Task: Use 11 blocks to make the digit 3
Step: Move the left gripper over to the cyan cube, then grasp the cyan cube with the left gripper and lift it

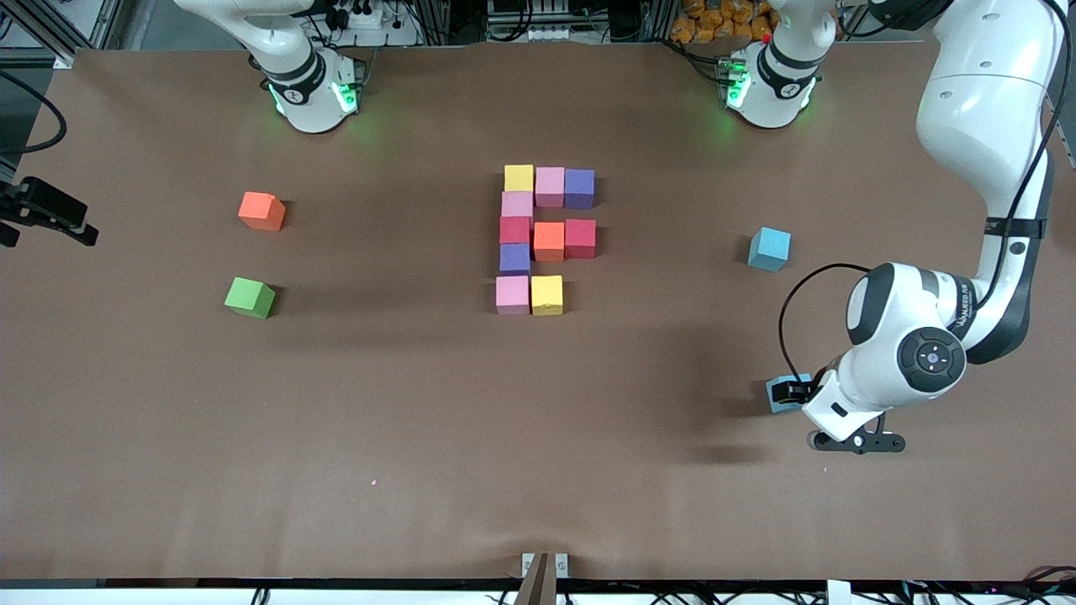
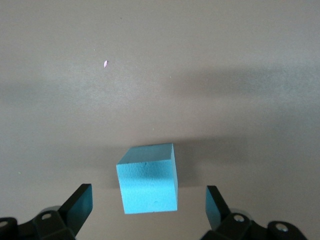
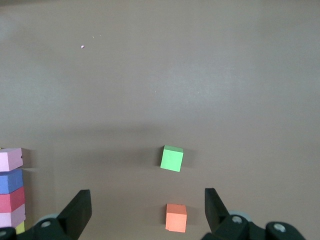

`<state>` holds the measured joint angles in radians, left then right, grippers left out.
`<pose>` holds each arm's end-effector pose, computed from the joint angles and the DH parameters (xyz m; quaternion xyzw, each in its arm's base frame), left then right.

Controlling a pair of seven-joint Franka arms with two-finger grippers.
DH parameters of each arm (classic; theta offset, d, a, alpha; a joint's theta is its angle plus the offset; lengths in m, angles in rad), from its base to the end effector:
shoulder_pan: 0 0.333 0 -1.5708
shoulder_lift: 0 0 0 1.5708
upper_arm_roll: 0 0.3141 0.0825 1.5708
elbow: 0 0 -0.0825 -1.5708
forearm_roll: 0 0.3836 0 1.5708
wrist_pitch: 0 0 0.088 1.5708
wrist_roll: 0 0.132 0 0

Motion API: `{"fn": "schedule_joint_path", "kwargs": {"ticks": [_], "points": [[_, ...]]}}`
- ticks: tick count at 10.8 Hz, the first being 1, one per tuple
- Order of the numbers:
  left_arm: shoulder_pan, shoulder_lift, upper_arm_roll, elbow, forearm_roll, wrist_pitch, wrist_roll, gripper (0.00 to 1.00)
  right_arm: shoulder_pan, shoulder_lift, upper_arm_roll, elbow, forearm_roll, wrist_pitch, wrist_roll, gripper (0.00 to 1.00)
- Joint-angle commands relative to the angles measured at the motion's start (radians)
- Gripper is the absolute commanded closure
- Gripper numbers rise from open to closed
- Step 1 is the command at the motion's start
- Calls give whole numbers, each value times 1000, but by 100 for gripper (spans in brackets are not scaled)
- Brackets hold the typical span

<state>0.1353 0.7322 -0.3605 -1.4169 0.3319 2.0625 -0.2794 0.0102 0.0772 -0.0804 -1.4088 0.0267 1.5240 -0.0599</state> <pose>0.7130 -0.0928 0.2551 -0.9994 0.0139 0.0110 0.0283 0.5736 -0.0347 0.6261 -0.9998 0.0041 -0.0197 0.0090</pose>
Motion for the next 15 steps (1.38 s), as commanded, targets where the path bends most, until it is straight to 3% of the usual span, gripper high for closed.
{"fn": "schedule_joint_path", "kwargs": {"ticks": [1,15], "points": [[-3,24,8,-5,-20,39,-32,0,-3,-5,5,-9,-2,7,-11,0],[4,61,32,-53,-14,48,-52,0,4,32,10,-9,1,62,-14,0]]}}
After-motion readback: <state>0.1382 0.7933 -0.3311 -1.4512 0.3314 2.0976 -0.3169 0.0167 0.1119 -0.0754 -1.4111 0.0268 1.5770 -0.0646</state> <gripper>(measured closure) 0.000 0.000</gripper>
